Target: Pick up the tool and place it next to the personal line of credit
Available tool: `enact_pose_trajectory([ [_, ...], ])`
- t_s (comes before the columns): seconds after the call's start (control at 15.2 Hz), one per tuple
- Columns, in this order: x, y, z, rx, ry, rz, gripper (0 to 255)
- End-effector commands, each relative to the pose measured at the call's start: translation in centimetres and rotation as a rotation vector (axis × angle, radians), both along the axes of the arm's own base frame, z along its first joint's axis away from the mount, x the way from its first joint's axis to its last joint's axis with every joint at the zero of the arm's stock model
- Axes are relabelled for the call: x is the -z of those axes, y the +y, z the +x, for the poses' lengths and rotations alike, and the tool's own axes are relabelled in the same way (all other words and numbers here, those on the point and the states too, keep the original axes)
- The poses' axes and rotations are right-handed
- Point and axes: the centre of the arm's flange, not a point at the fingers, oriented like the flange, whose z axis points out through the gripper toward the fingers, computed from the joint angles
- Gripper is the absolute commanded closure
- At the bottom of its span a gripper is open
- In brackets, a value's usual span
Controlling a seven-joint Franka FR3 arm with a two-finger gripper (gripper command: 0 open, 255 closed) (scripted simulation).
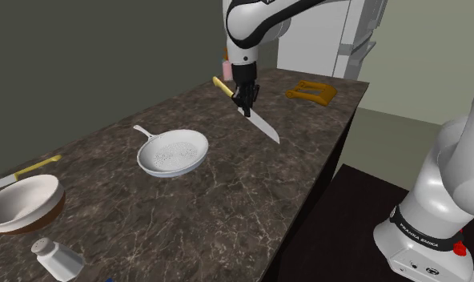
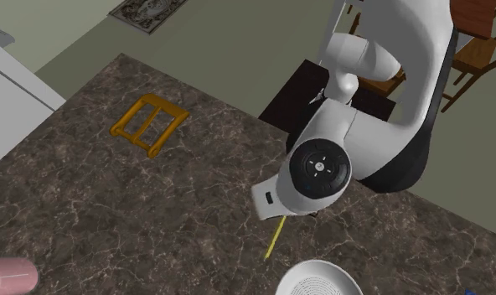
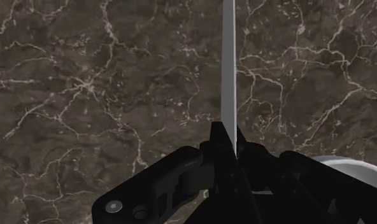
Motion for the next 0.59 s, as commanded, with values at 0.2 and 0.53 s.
enact_pose_trajectory([
  [0.2, 0.0, 6.5, -1.5, 0.002, 0.0, 0.0, 255],
  [0.53, -0.1, 12.9, -3.1, 0.002, 0.0, 0.0, 255],
])
